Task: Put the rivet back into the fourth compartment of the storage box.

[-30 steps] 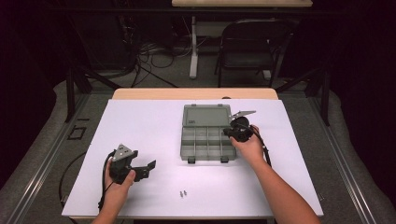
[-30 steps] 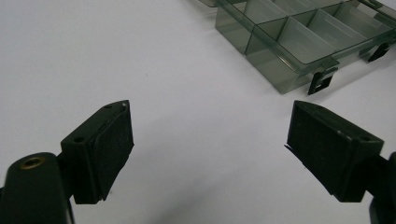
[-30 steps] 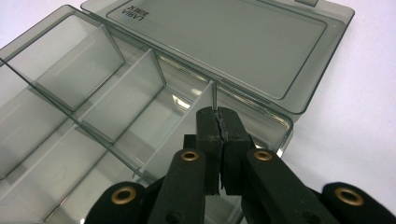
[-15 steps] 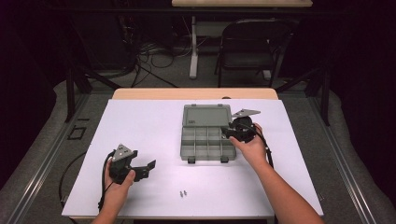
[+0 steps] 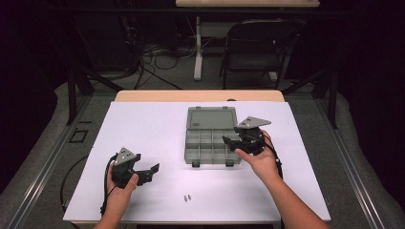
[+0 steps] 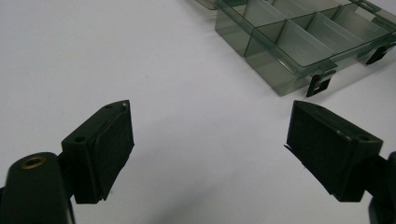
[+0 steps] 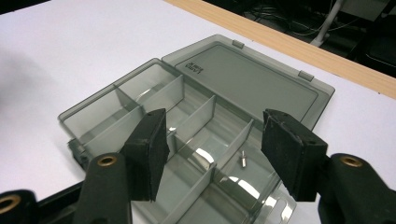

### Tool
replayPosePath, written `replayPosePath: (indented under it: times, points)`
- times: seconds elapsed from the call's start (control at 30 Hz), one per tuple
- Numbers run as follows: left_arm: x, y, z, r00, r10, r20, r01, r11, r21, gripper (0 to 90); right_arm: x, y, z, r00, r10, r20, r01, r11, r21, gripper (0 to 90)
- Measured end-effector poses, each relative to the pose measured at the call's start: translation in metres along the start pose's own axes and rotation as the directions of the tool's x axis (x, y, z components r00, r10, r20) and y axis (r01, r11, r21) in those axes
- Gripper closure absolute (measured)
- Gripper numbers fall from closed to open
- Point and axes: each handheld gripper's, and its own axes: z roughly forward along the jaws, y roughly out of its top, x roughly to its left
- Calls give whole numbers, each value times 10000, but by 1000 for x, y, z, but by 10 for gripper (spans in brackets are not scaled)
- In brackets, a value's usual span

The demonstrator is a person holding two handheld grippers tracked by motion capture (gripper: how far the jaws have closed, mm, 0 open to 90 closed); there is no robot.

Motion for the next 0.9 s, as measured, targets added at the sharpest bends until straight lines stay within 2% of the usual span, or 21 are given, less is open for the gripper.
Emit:
replayPosePath:
  times: [0.07, 0.13, 0.27, 0.4, 0.6, 0.9]
  points:
    - [0, 0, 0, 10000, -9, 13, 9, 10000, -4, 149, 2, -2, -5, 10000, -58, -40, 57, 9999, -109, 411]
    - [0, 0, 0, 10000, -1, 23, 1, 10000, -18, 149, 5, -4, -9, 9998, 83, -203, -84, 10000, -42, 410]
    - [-1, 0, 0, 10000, -26, 30, 26, 10000, 0, 149, 12, -12, -16, 9995, 221, -243, -223, 9997, -85, 347]
    - [-1, 0, 1, 10000, -21, 38, 21, 10000, 0, 150, 20, -20, -21, 9999, 14, -149, -18, 9996, -268, 288]
    - [-1, 0, 1, 10000, -6, 19, 6, 10000, 3, 150, 29, -32, -26, 9986, 12, -523, -34, 9991, -418, 286]
    - [-1, 0, 0, 10000, 12, 23, -12, 10000, -5, 150, 43, -42, -24, 9969, -172, -765, 152, 9995, -259, 286]
